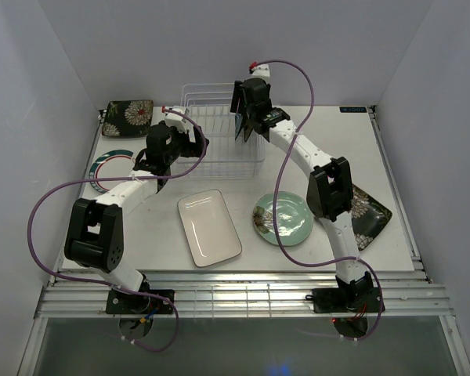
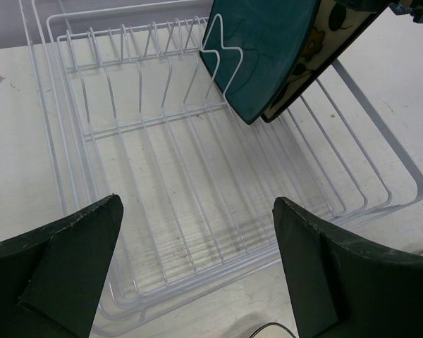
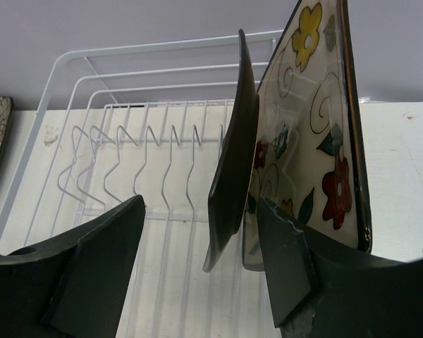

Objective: Load the plates into the dish rack
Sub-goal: Insert the plate into the dish rack, then pick up the plate at the center of the board.

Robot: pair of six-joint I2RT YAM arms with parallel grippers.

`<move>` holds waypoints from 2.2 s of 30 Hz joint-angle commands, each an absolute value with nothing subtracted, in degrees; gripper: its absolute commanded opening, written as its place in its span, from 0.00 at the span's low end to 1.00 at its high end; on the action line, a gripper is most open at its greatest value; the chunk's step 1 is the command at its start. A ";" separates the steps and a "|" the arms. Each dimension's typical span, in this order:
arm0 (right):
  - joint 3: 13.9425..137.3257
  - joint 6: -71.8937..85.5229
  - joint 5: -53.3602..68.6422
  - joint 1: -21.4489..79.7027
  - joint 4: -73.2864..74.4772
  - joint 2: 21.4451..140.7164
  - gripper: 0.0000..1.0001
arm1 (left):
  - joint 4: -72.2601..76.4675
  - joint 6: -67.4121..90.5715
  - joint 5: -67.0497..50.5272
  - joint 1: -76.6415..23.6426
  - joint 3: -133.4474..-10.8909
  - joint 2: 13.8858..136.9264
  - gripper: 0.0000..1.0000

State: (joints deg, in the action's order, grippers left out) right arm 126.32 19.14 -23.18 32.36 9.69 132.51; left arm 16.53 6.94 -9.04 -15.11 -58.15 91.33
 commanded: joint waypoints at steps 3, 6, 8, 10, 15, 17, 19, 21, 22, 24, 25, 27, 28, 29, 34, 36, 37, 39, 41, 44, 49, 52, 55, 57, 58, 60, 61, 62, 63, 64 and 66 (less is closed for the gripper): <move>127.35 19.25 -25.22 32.34 4.66 133.94 0.66 | 16.00 7.12 -9.58 -14.85 -60.21 90.44 0.98; 128.06 19.34 -25.93 32.34 4.40 134.91 0.64 | 16.00 7.03 -9.67 -14.85 -60.21 90.70 0.98; 127.97 19.42 -26.19 32.34 4.13 135.35 0.64 | 16.00 7.03 -9.67 -14.85 -60.29 90.70 0.98; 127.97 19.51 -26.28 32.34 3.96 135.61 0.63 | 16.00 7.03 -9.67 -14.77 -60.38 90.88 0.98; 128.49 19.16 -26.98 32.43 4.04 136.14 0.60 | 16.00 6.94 -9.84 -14.85 -60.47 91.05 0.98; 129.02 18.90 -27.16 32.43 4.22 136.58 0.57 | 16.00 7.03 -9.93 -14.85 -60.56 91.14 0.98; 129.29 18.90 -26.98 32.52 4.48 136.76 0.53 | 16.08 7.03 -9.93 -14.85 -60.56 91.23 0.98; 129.20 18.81 -27.16 32.69 4.57 136.85 0.47 | 16.08 6.94 -9.93 -14.85 -60.56 91.14 0.98; 129.11 18.72 -27.68 32.70 4.48 136.85 0.44 | 16.00 6.94 -9.93 -14.85 -60.56 91.06 0.98; 128.50 18.28 -28.21 33.13 3.96 136.50 0.35 | 16.00 7.03 -10.02 -14.85 -60.47 90.97 0.98; 127.71 18.02 -28.56 33.22 3.17 136.32 0.34 | 16.08 7.03 -10.02 -14.85 -60.38 90.88 0.98; 126.92 16.88 -30.23 33.75 2.29 135.70 0.32 | 16.00 6.94 -10.02 -14.85 -60.38 90.79 0.98; 126.31 16.35 -30.84 34.10 1.33 135.53 0.29 | 16.08 6.94 -10.02 -14.85 -60.38 90.62 0.98; 125.78 15.74 -32.33 34.36 0.71 134.92 0.28 | 16.00 7.03 -10.02 -14.85 -60.29 90.70 0.98; 120.42 9.07 -39.97 37.35 -7.37 132.45 0.22 | 16.00 7.03 -10.02 -14.85 -60.29 90.62 0.98; 119.62 8.00 -41.22 38.14 -9.22 132.19 0.18 | 16.08 7.03 -10.11 -14.85 -60.29 90.62 0.98; 119.45 7.56 -41.57 38.23 -9.66 132.10 0.17 | 16.00 6.94 -10.11 -14.77 -60.29 90.53 0.98; 118.48 7.12 -42.19 38.32 -10.71 131.84 0.10 | 16.08 7.03 -10.11 -14.85 -60.29 90.53 0.98; 116.90 6.33 -42.89 38.58 -12.47 130.88 0.08 | 16.00 6.94 -10.11 -14.85 -60.21 90.44 0.98; 114.09 5.10 -43.76 38.76 -15.81 129.99 0.08 | 16.08 6.94 -10.11 -14.85 -60.21 90.53 0.98; 113.03 3.78 -44.74 39.20 -18.54 129.81 0.08 | 16.08 6.94 -10.11 -14.85 -60.29 90.53 0.98; 113.64 3.34 -44.74 39.20 -18.98 130.17 0.08 | 16.08 6.94 -10.02 -14.85 -60.29 90.53 0.98; 114.52 3.08 -44.91 39.20 -18.99 131.22 0.08 | 16.08 6.94 -9.93 -14.77 -60.29 90.53 0.98; 115.13 3.08 -45.00 39.20 -18.98 131.31 0.08 | 16.08 6.94 -10.02 -14.85 -60.21 90.44 0.98; 115.22 3.08 -44.91 39.20 -19.07 131.57 0.08 | 16.08 6.94 -10.02 -14.85 -60.21 90.35 0.98; 115.05 3.08 -45.00 39.20 -19.68 131.66 0.08 | 16.00 6.94 -9.93 -14.85 -60.21 90.35 0.98; 114.79 2.99 -45.35 39.20 -20.12 131.75 0.08 | 16.08 6.94 -9.93 -14.85 -60.21 90.26 0.98; 113.83 2.73 -45.44 39.20 -20.82 131.66 0.08 | 16.08 7.03 -9.93 -14.85 -60.12 90.26 0.98; 113.12 2.55 -45.61 39.20 -22.83 131.57 0.08 | 16.00 6.94 -9.93 -14.85 -60.12 90.18 0.98; 112.25 2.46 -45.70 39.20 -23.90 131.40 0.08 | 16.00 6.94 -9.93 -14.85 -60.20 90.18 0.98; 110.05 2.29 -45.97 39.20 -26.53 130.78 0.08 | 16.00 6.94 -9.93 -14.85 -60.12 90.09 0.98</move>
